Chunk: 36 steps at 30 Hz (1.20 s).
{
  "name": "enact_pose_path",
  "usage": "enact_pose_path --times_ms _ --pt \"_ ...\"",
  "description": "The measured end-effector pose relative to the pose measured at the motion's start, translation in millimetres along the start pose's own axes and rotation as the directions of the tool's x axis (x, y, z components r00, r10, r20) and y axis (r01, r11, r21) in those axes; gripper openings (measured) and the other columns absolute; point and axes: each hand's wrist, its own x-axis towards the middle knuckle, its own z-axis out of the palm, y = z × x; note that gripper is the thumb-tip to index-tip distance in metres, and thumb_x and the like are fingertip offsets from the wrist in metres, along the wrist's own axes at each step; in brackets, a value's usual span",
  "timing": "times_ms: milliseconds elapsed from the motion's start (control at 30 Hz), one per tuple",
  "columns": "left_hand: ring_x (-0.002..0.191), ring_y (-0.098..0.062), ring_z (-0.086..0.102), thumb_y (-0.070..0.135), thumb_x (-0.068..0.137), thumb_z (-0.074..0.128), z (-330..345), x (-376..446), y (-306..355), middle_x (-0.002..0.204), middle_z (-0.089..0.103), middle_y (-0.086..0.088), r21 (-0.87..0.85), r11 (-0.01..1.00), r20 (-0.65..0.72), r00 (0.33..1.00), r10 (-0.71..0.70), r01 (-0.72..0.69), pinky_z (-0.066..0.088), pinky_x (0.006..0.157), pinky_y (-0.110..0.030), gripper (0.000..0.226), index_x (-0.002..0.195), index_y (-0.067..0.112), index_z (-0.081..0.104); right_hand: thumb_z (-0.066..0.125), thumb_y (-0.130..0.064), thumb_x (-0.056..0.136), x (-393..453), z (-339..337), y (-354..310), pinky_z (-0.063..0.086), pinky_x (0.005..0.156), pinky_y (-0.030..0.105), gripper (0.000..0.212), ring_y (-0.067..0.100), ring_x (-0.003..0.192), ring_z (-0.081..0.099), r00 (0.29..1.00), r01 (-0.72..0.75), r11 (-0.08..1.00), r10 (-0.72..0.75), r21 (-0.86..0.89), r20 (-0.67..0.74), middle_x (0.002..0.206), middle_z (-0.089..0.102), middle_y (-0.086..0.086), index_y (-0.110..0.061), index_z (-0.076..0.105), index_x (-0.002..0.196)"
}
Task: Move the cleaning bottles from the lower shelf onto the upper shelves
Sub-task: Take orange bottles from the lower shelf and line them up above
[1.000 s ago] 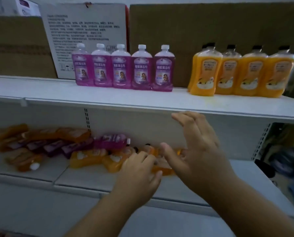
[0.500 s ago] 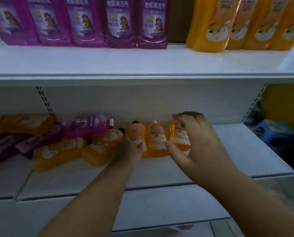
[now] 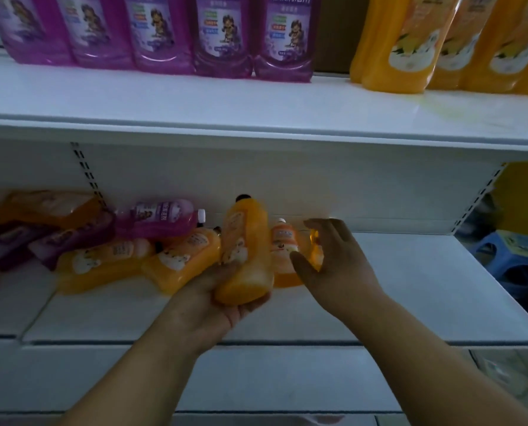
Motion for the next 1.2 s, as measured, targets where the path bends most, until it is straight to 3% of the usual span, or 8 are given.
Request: enact_pose_path --times_ms 100,233,433,633,767,900,1033,1200 --pt "0.1 -0.033 0.072 0.021 0.029 0.103 5 -24 3 0.116 0.073 -0.013 0.129 0.988 -0.056 0.994 0.097 -0.089 0.06 0.071 -0.05 0.095 0.118 0.017 0.071 0.061 -0.047 0.086 16 27 20 0.045 0.085 0.034 0.056 0.023 0.116 0.052 0.987 -0.071 0.997 0.073 -0.016 0.145 0.137 0.045 -0.001 -0.03 0.043 0.136" --pt "0.103 -0.026 0.072 0.047 0.037 0.099 19 -58 -6 0.119 0.072 -0.009 0.348 0.92 -0.107 0.967 0.233 -0.183 0.06 0.072 -0.039 0.105 0.13 0.021 0.06 0.05 -0.057 0.092 47 63 34 0.041 0.1 0.043 0.066 0.033 0.125 0.045 0.918 -0.077 0.967 0.164 -0.242 0.361 0.14 0.045 0.015 -0.014 0.043 0.141" --pt "0.095 -0.027 0.073 0.04 0.052 0.091 35 -93 -42 0.111 0.074 -0.013 0.421 0.848 -0.176 0.889 0.423 -0.321 0.059 0.07 -0.035 0.084 0.126 0.014 0.061 0.053 -0.044 0.092 50 81 42 0.037 0.102 0.044 0.069 0.038 0.13 0.038 0.871 -0.132 0.968 0.216 -0.213 0.441 0.144 0.038 0.02 -0.003 0.036 0.144" --pt "0.099 -0.026 0.072 0.045 0.055 0.086 42 -121 -62 0.111 0.075 -0.007 0.539 0.774 -0.26 0.809 0.527 -0.332 0.058 0.076 -0.036 0.079 0.124 0.017 0.059 0.073 -0.052 0.071 30 84 29 0.05 0.089 0.044 0.115 0.038 0.121 0.051 0.755 -0.108 0.982 0.181 -0.152 0.63 0.14 0.045 0.02 -0.022 -0.001 0.153" --pt "0.102 -0.026 0.072 0.052 0.055 0.088 42 -136 -75 0.111 0.075 -0.006 0.571 0.772 -0.317 0.793 0.521 -0.279 0.057 0.084 -0.044 0.083 0.126 0.019 0.059 0.082 -0.05 0.069 41 77 24 0.046 0.098 0.051 0.132 0.043 0.13 0.042 0.666 -0.234 0.972 0.189 -0.039 0.721 0.153 0.029 0.024 -0.027 -0.017 0.153" --pt "0.09 -0.027 0.073 0.039 0.052 0.086 37 -147 -74 0.104 0.075 -0.012 0.503 0.803 -0.314 0.798 0.514 -0.319 0.058 0.07 -0.04 0.078 0.123 0.014 0.062 0.088 -0.034 0.068 3 64 28 0.047 0.098 0.046 0.134 0.027 0.126 0.049 0.737 -0.364 0.888 0.091 0.281 0.67 0.148 0.039 0.01 -0.033 -0.015 0.153" --pt "0.096 -0.034 0.071 0.044 0.057 0.083 25 -157 -60 0.11 0.073 -0.015 0.474 0.812 -0.266 0.824 0.501 -0.341 0.058 0.075 -0.047 0.073 0.123 0.02 0.066 0.09 -0.017 0.066 -27 31 18 0.046 0.06 0.005 0.132 -0.02 0.089 0.057 0.883 -0.281 0.714 -0.07 0.642 0.464 0.114 0.048 -0.023 -0.041 -0.007 0.152" --pt "0.097 -0.031 0.072 0.055 0.055 0.088 20 -170 -31 0.109 0.074 -0.011 0.628 0.694 -0.213 0.78 0.588 -0.352 0.057 0.08 -0.05 0.078 0.123 0.023 0.064 0.091 -0.009 0.062 -48 -25 -20 0.047 0.061 0.005 0.131 -0.021 0.097 0.055 0.952 -0.168 0.565 -0.118 0.808 0.281 0.112 0.046 -0.04 -0.053 0.003 0.149"
